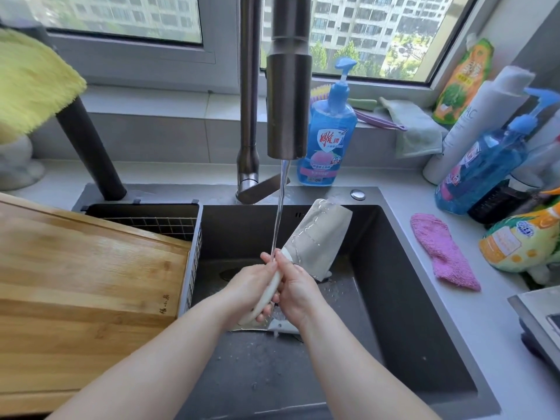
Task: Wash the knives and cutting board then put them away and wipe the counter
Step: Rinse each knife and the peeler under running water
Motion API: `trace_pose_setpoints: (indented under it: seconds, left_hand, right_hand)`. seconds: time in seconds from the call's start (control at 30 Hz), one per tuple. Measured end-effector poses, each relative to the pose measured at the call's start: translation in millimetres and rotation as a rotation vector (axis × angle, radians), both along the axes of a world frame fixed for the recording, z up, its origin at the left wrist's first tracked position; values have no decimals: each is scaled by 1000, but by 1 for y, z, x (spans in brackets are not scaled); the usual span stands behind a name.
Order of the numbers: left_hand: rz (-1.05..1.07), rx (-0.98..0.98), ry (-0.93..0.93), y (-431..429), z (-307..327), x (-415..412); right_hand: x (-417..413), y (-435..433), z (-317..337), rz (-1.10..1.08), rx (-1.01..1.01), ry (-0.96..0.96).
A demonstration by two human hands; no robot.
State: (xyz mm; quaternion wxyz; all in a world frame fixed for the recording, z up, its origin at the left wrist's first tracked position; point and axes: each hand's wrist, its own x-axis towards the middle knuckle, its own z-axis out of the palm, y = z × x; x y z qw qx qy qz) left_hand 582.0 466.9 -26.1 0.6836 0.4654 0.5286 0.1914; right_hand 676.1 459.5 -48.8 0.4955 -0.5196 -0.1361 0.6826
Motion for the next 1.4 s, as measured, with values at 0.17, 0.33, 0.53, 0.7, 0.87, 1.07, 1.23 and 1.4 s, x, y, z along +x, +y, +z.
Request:
trace_pose_setpoints:
  seconds: [0.17, 0.33, 0.53, 0.7, 0.87, 1.07, 1.23, 1.4]
  left_hand:
    - [-152, 250, 108, -7, -1, -6]
    - [34, 228, 148, -11, -3, -14]
    - [-79, 199, 283, -15, 1, -42]
    - [-231, 228, 283, -36, 16, -50]
    - [-250, 228, 257, -51, 21, -59]
    - [-168, 172, 201, -53, 26, -64]
    - [-157, 227, 231, -57, 24, -61]
    - [-38, 214, 203, -54, 24, -65]
  right_hand:
    - [-5, -4, 13, 33, -18, 4]
    - [-6, -30, 17, 55, 5, -321]
    - [11, -36, 5, 336, 507, -1333]
    - [36, 6, 1, 607, 422, -1597]
    - [48, 9, 5, 498, 264, -1643]
    - [17, -7, 8, 678, 525, -1592]
    - [30, 9, 19, 440, 312, -1566]
    - [-5, -10, 16, 649, 646, -1478]
